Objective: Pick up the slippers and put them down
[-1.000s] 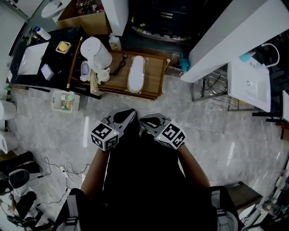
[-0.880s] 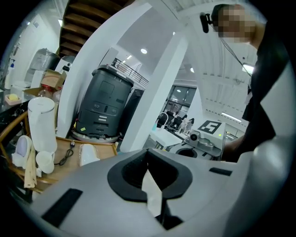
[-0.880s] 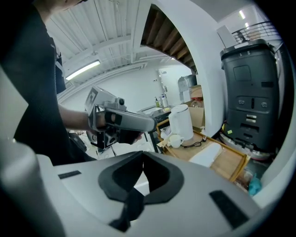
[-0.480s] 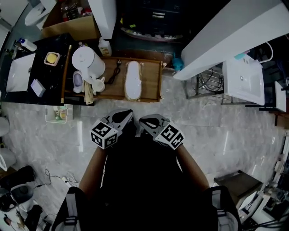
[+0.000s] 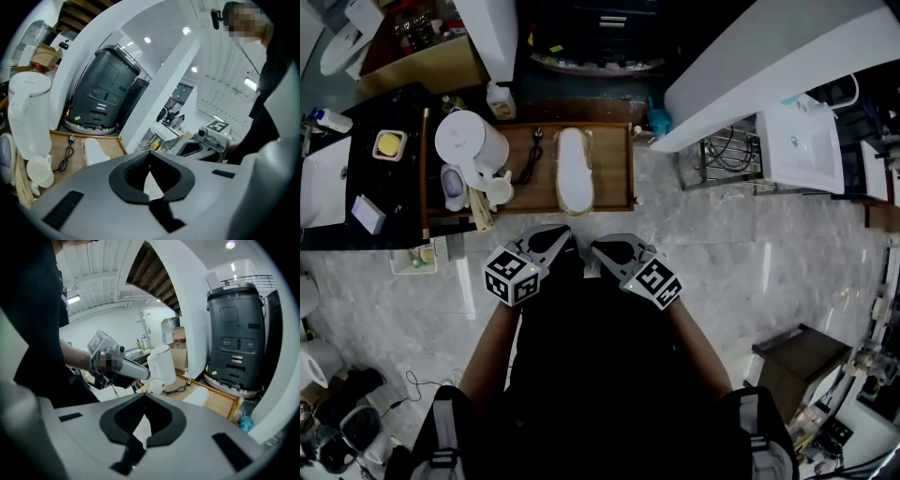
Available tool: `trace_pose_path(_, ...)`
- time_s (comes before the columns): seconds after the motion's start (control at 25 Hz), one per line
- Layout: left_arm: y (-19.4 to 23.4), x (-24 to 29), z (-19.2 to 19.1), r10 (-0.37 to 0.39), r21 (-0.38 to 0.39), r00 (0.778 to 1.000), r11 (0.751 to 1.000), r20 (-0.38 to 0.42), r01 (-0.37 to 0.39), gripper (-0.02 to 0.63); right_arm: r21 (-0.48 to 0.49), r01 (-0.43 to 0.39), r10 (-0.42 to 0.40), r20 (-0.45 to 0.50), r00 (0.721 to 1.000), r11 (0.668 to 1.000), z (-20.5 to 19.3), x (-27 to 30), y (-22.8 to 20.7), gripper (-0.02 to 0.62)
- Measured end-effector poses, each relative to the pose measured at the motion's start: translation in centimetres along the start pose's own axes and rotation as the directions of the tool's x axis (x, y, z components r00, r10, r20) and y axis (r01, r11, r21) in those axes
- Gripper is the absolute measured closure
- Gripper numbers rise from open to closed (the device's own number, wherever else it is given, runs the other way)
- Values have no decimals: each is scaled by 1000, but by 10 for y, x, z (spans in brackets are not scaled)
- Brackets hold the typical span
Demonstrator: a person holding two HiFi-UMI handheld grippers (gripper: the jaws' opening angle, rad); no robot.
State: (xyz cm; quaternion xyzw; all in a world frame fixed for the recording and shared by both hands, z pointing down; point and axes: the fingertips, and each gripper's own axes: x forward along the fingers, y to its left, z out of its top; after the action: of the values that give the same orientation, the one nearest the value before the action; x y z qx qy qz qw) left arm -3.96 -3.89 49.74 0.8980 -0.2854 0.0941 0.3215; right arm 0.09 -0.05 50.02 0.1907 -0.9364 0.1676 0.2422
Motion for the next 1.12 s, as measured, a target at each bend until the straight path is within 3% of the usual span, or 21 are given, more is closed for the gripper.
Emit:
trace_pose_path(0.12,7,3,-3,-5,-11,1000,1000,-21,4,595,25,-26,25,27,999,999,3,2,1,586)
trace_pose_path(0.88,63,29,-47,35,-73,994,996,-105,-43,595,82,-94,97,-37,995,992,-28,53,-44,586)
trace_pose_path(1.12,90,41,-61,50,-99,992,993,-112,-61,595,183,-109,116,-30,993,977,-42,72,-69,584)
